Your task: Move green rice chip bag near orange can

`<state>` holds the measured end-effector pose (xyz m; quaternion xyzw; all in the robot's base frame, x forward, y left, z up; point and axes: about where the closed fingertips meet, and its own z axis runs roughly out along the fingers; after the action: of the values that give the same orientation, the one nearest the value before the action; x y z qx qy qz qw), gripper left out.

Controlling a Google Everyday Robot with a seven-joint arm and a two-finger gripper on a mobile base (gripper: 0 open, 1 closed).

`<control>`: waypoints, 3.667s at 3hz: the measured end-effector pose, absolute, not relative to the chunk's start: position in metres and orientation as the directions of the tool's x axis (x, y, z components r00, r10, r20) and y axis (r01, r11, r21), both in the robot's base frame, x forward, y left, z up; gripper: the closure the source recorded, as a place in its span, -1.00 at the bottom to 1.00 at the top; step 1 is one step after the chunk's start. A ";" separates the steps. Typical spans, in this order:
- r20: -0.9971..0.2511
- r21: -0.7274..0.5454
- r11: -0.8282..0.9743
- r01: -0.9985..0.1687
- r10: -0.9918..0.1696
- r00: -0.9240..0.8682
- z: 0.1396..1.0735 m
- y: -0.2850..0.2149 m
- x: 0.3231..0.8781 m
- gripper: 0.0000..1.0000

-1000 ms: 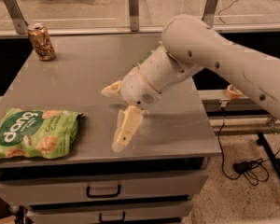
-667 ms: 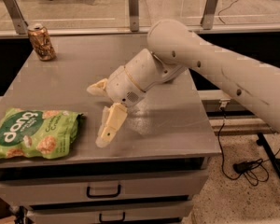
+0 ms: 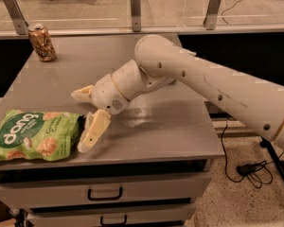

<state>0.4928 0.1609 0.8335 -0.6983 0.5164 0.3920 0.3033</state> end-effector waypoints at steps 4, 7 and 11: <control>-0.892 -0.033 -0.227 -0.973 -0.432 0.131 0.850 0.161 0.491 0.78; -0.865 -0.183 -0.029 -0.983 -0.471 0.175 0.904 0.093 0.504 1.00; -0.831 -0.335 0.106 -0.936 -0.502 0.241 0.921 0.050 0.621 1.00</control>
Offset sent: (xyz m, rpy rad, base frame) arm 0.0023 0.0166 -0.0059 0.0613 0.0243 -0.0262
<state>0.6215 0.0495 0.9212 -0.6284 0.5721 0.2286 0.4750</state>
